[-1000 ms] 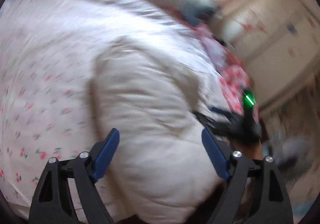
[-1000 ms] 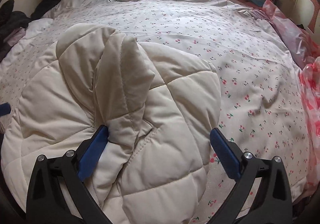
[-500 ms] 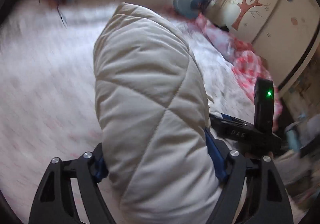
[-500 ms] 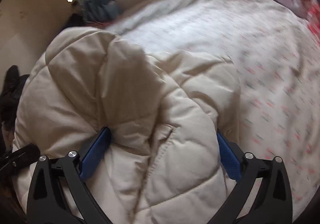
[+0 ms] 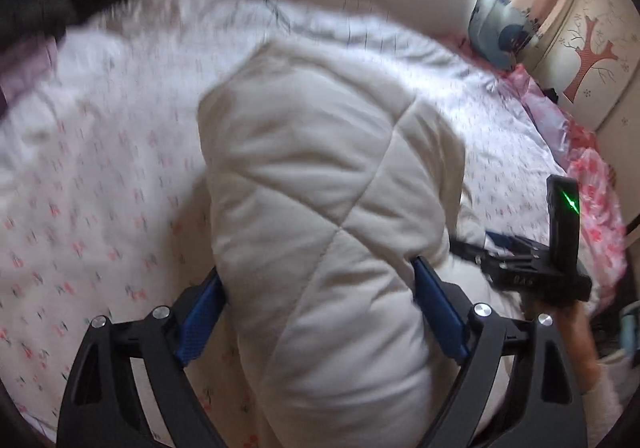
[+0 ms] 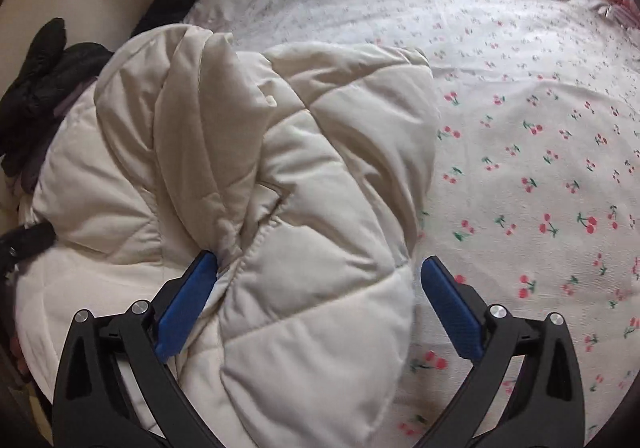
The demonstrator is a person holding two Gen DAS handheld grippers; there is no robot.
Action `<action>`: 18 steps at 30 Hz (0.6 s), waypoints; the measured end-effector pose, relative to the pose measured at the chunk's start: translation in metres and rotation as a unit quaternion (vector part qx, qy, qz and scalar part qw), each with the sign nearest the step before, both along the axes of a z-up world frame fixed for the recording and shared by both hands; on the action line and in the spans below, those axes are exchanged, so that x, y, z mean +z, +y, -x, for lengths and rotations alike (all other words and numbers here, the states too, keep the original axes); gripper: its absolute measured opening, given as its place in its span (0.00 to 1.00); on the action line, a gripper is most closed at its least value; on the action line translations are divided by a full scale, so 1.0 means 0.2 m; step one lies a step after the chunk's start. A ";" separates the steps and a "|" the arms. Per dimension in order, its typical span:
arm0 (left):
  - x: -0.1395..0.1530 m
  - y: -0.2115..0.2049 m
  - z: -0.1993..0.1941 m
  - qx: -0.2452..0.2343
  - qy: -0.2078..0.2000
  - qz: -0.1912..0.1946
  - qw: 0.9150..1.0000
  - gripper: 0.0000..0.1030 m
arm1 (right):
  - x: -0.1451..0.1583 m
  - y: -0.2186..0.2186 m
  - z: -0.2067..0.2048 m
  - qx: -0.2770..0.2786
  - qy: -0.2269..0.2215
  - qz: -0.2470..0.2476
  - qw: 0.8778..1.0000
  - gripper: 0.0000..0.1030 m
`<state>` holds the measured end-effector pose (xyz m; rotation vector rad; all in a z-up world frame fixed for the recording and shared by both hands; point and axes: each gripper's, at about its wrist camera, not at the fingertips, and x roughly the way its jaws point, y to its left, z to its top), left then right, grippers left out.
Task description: Fold large clothes
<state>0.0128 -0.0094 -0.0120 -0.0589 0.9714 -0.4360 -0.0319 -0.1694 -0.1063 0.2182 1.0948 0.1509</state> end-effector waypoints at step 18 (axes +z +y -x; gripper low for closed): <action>0.01 0.12 0.01 -0.057 0.008 -0.019 0.998 0.87 | 0.19 -0.03 -0.23 -0.021 -0.009 0.039 0.999 0.94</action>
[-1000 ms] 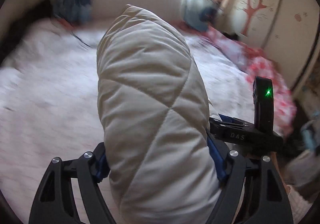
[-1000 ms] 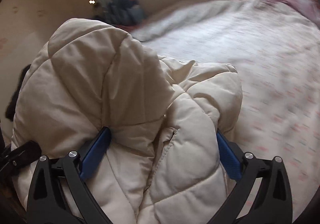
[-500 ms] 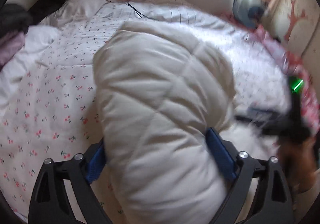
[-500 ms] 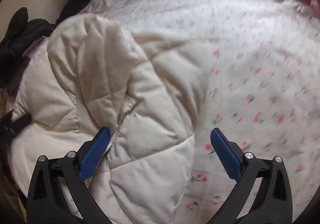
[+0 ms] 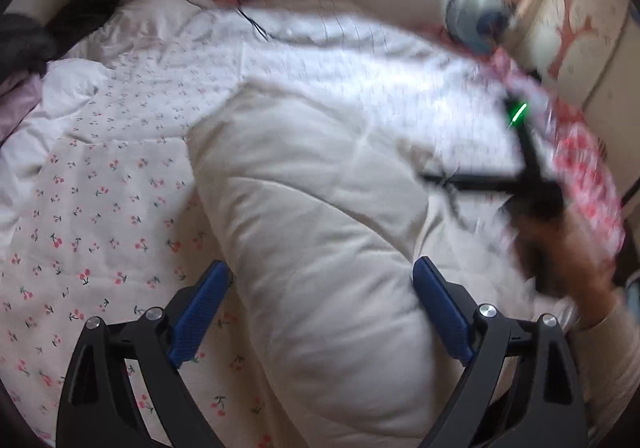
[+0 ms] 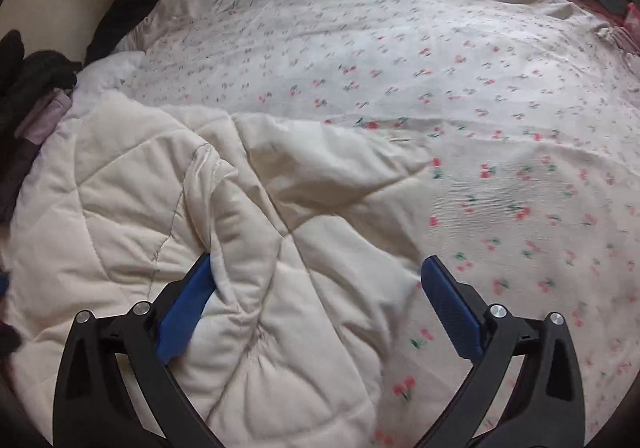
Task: Fold large clothes
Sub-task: 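Press both tools on the jacket bundle to flatten it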
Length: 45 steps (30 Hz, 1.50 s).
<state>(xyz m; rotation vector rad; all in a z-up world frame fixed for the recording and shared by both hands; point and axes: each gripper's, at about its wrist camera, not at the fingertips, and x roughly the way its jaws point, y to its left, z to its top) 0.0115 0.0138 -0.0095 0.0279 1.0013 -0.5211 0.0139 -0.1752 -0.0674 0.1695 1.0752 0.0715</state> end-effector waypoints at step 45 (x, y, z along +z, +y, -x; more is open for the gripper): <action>-0.11 -0.21 0.27 -0.012 -0.085 -0.105 0.991 0.94 | -0.18 0.09 0.36 0.042 -0.002 -0.083 0.996 0.94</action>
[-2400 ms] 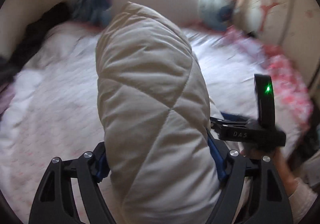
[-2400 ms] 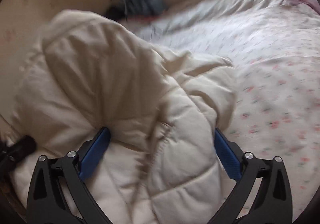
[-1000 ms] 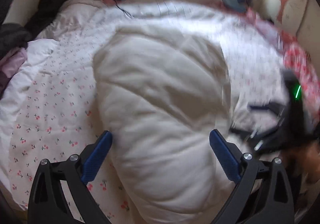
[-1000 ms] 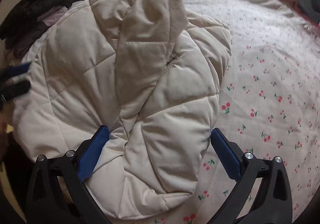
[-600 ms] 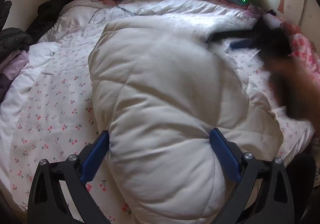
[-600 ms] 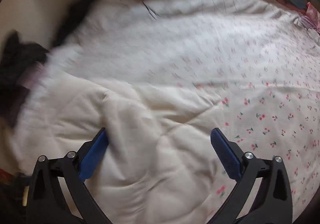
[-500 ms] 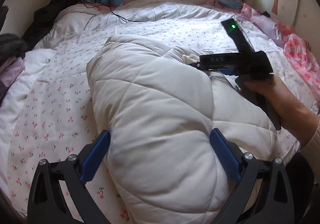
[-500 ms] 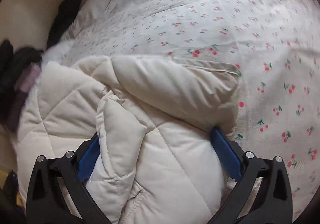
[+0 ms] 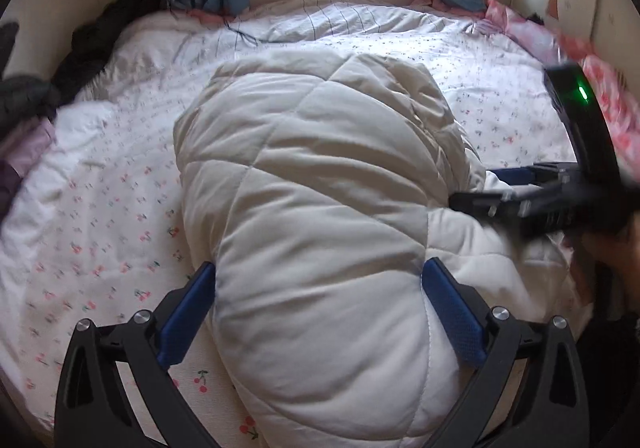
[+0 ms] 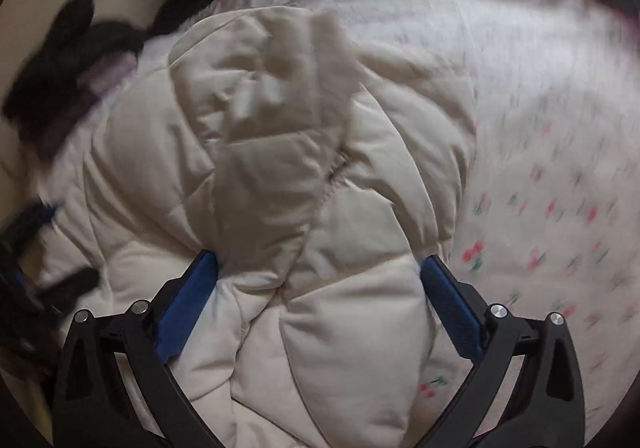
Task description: Fold large clothes
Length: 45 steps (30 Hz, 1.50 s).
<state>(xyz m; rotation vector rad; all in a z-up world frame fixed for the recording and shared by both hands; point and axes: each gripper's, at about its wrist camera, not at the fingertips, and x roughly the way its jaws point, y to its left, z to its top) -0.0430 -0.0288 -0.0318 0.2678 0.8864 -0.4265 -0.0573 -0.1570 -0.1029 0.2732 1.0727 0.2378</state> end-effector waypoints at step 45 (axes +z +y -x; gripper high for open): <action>-0.01 0.03 0.07 0.013 -0.048 0.006 0.999 0.94 | 0.11 0.00 -0.44 -0.062 -0.053 0.061 0.995 0.94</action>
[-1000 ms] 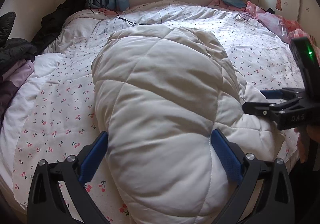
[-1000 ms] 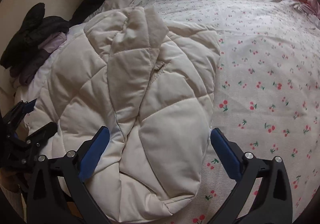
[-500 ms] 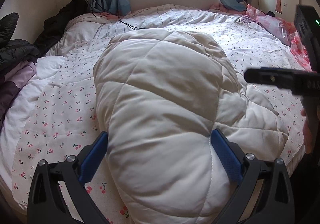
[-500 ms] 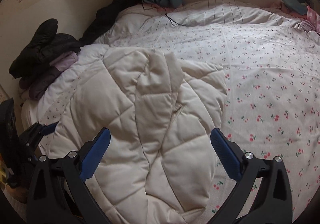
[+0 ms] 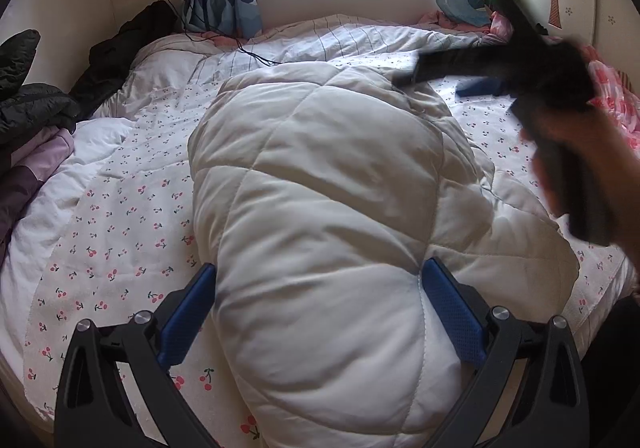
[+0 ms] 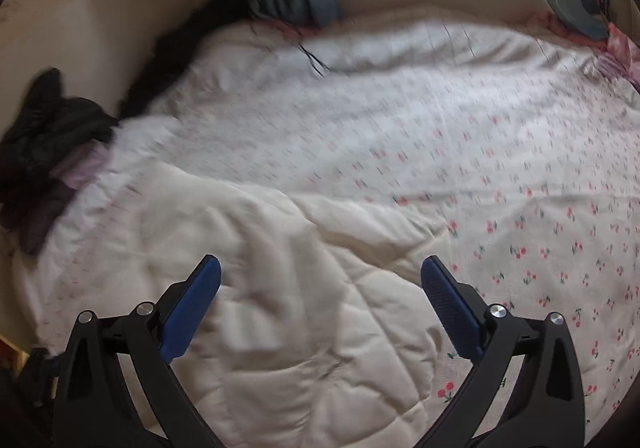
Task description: Fold large clothes
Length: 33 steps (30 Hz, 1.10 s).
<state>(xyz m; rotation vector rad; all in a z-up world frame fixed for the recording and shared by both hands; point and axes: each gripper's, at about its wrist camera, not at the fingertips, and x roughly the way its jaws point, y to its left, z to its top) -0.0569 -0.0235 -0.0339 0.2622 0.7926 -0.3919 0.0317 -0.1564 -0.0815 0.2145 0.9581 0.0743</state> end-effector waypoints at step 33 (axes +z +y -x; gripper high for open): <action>0.31 0.39 -0.38 0.048 0.118 0.204 0.971 0.91 | -0.19 0.09 0.22 0.083 0.077 -0.463 0.879 0.95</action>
